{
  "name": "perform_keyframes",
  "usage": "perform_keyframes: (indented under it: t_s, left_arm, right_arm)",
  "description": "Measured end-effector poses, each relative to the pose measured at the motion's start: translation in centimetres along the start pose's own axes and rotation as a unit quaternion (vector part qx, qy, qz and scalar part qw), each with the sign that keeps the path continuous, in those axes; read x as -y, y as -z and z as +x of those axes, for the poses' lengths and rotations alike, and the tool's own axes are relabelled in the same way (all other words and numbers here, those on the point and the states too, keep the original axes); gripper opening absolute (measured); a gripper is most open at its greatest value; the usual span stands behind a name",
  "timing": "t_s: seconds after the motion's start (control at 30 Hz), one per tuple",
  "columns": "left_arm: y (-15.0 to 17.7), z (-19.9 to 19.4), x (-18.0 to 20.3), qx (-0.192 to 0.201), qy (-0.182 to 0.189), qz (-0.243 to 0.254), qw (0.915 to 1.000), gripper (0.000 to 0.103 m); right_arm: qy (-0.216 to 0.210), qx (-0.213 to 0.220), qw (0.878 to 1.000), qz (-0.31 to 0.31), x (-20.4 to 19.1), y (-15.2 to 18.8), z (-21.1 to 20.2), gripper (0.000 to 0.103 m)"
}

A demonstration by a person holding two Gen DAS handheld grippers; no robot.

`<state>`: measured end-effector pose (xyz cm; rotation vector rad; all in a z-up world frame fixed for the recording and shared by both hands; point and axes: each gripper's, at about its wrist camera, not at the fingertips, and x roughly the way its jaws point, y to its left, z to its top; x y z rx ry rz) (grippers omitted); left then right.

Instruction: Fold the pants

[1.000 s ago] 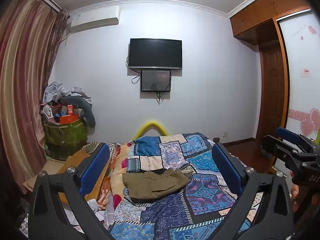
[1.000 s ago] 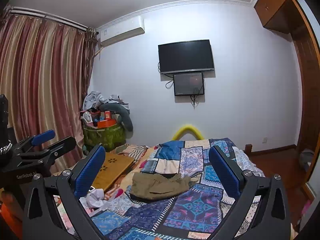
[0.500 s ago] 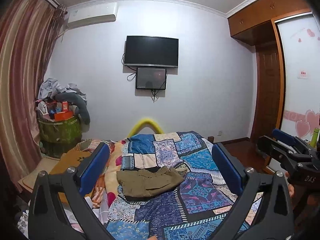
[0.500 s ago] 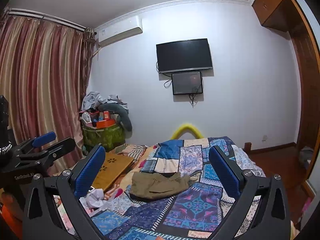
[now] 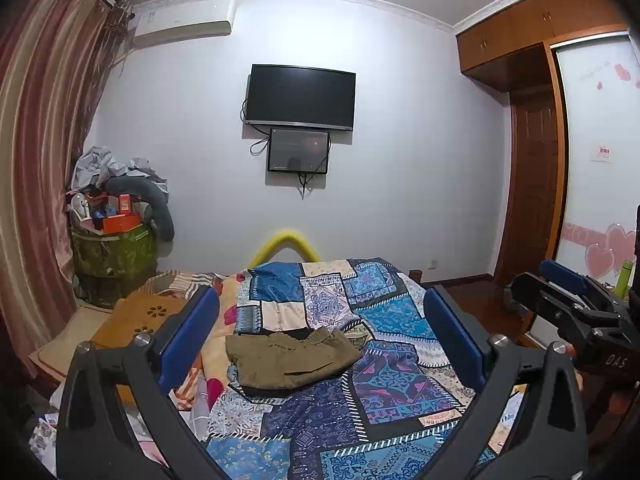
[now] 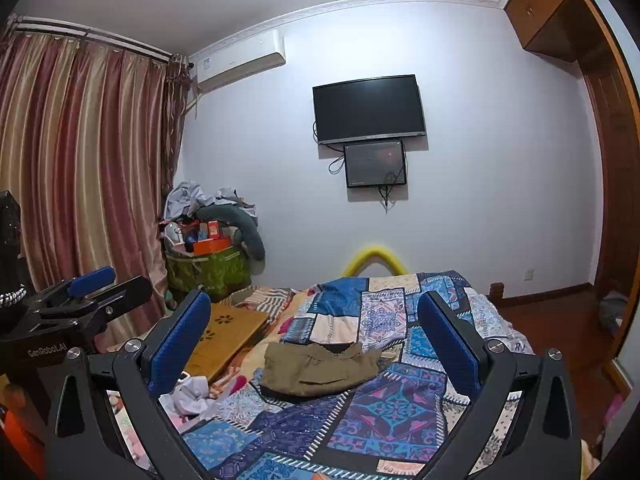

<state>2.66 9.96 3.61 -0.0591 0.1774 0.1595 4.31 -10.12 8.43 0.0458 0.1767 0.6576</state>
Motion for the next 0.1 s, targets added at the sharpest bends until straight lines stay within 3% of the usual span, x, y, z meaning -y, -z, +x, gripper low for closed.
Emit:
perform_keyframes:
  t_s: [0.1]
  left_arm:
    - [0.19, 0.24, 0.12, -0.002, -0.003, 0.005, 1.0000, 0.103]
  right_arm:
    - [0.000, -0.001, 1.000, 0.001, 0.01, 0.01, -0.01, 0.103]
